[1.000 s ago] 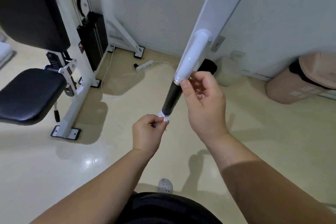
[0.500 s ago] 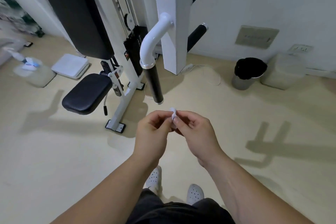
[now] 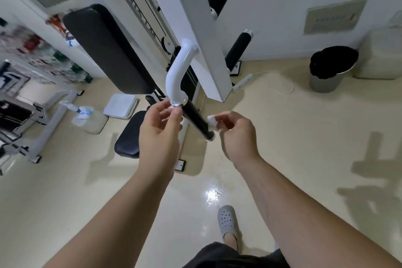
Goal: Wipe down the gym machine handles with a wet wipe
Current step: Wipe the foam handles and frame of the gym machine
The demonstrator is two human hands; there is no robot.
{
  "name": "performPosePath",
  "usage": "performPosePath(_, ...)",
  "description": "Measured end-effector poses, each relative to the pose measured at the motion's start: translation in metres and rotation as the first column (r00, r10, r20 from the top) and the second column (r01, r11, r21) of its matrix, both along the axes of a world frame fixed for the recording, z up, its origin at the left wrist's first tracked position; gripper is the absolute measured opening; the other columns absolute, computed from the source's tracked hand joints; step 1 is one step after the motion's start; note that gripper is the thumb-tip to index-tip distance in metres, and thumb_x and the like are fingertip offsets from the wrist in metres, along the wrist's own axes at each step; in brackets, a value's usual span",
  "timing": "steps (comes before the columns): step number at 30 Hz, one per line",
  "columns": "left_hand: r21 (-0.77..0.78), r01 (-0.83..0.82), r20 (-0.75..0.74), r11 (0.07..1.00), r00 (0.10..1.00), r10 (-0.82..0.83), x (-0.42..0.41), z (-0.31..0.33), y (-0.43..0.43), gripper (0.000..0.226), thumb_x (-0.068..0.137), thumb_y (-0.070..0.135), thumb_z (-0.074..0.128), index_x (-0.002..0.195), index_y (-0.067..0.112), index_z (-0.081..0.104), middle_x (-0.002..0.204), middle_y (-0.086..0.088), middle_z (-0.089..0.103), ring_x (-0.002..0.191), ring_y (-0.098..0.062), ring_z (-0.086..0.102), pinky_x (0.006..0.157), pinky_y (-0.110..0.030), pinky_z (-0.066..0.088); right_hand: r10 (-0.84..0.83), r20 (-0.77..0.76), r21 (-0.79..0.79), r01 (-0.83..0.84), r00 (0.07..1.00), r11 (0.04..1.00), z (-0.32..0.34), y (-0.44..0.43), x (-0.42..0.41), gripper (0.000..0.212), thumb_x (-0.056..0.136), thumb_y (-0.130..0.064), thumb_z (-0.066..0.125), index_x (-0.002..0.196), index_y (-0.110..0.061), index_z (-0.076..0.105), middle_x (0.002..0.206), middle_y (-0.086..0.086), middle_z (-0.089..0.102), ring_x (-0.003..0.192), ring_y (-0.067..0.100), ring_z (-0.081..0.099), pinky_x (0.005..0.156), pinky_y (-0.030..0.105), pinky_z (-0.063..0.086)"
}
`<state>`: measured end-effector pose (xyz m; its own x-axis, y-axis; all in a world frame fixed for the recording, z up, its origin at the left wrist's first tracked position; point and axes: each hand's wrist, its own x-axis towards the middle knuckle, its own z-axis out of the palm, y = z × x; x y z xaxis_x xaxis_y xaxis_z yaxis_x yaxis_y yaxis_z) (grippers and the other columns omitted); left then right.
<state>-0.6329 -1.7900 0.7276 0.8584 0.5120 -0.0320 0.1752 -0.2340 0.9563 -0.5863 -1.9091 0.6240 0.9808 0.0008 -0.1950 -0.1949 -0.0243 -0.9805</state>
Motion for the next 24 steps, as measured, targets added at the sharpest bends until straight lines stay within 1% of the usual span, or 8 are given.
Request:
performPosePath(3,0.016,0.087,0.029,0.996,0.996,-0.087,0.002,-0.003,-0.001,0.029,0.09,0.039,0.06,0.112,0.022,0.065,0.108,-0.01,0.073,0.104,-0.026,0.071,0.092,-0.047,0.058,-0.057,-0.098,0.104,0.067,0.994,0.992,-0.009,0.015,-0.003,0.021,0.095,-0.011,0.064,0.089,-0.024,0.079,0.086,-0.015,0.075,0.08,0.001,0.066,0.076,0.016,0.045)
performPosePath(6,0.04,0.113,0.049,0.993,0.992,-0.115,0.004,-0.006,0.003,0.024,0.09,0.04,0.061,0.106,0.024,0.066,0.105,-0.011,0.073,0.102,-0.029,0.071,0.091,-0.05,0.058,-0.079,-0.131,0.157,0.099,0.988,0.983,-0.003,0.016,-0.012,0.015,0.094,-0.021,0.067,0.091,-0.028,0.08,0.083,-0.016,0.075,0.078,-0.002,0.065,0.075,0.015,0.045)
performPosePath(11,0.065,0.168,0.051,0.984,0.984,-0.172,0.007,-0.006,0.008,0.022,0.092,0.033,0.06,0.107,0.02,0.067,0.1,-0.008,0.074,0.098,-0.03,0.071,0.094,-0.053,0.056,-0.097,0.276,0.174,0.05,0.956,0.983,0.035,0.016,-0.015,0.017,0.097,-0.013,0.066,0.109,-0.016,0.078,0.103,-0.008,0.077,0.095,0.001,0.07,0.082,0.013,0.051)
performPosePath(13,0.069,0.19,0.05,0.979,0.98,-0.193,0.007,-0.006,0.008,0.022,0.091,0.033,0.062,0.107,0.02,0.068,0.098,-0.007,0.074,0.097,-0.029,0.072,0.094,-0.052,0.056,-0.113,0.331,0.133,0.072,0.937,0.989,0.033,0.015,-0.014,0.017,0.096,-0.009,0.067,0.107,-0.015,0.078,0.102,-0.005,0.076,0.095,0.004,0.07,0.082,0.014,0.051)
performPosePath(17,0.065,0.184,0.054,0.981,0.981,-0.187,0.005,-0.008,0.008,0.014,0.089,0.033,0.061,0.1,0.027,0.068,0.095,-0.004,0.075,0.095,-0.025,0.073,0.094,-0.048,0.057,-0.057,-0.023,0.143,0.06,0.998,0.988,-0.01,0.006,-0.016,0.018,0.096,-0.014,0.068,0.091,-0.026,0.08,0.085,-0.012,0.076,0.084,0.005,0.069,0.08,0.02,0.048)
performPosePath(19,0.039,0.187,0.067,0.982,0.98,-0.189,0.005,-0.01,0.006,0.009,0.09,0.033,0.061,0.096,0.031,0.068,0.092,-0.004,0.074,0.094,-0.026,0.072,0.093,-0.048,0.058,-0.037,-0.053,0.124,0.044,0.998,0.991,-0.016,0.004,-0.015,0.015,0.096,-0.018,0.068,0.091,-0.024,0.08,0.085,-0.008,0.077,0.085,0.012,0.069,0.08,0.024,0.048)
performPosePath(22,-0.006,0.197,0.092,0.98,0.976,-0.196,0.005,-0.011,0.004,0.01,0.09,0.032,0.061,0.096,0.027,0.068,0.086,-0.003,0.071,0.089,-0.024,0.07,0.092,-0.047,0.058,-0.049,0.135,0.186,0.023,0.99,0.982,0.015,0.006,-0.013,0.013,0.097,-0.017,0.067,0.102,-0.019,0.08,0.093,-0.007,0.077,0.088,0.005,0.069,0.078,0.017,0.051)
performPosePath(24,-0.031,0.208,0.102,0.978,0.974,-0.204,0.003,-0.012,0.0,0.013,0.091,0.031,0.06,0.098,0.022,0.066,0.084,-0.001,0.07,0.087,-0.02,0.069,0.092,-0.046,0.058,-0.081,0.295,0.187,0.025,0.952,0.982,0.03,0.006,-0.016,0.016,0.095,-0.009,0.068,0.106,-0.014,0.079,0.101,-0.003,0.077,0.096,0.01,0.071,0.084,0.019,0.055)
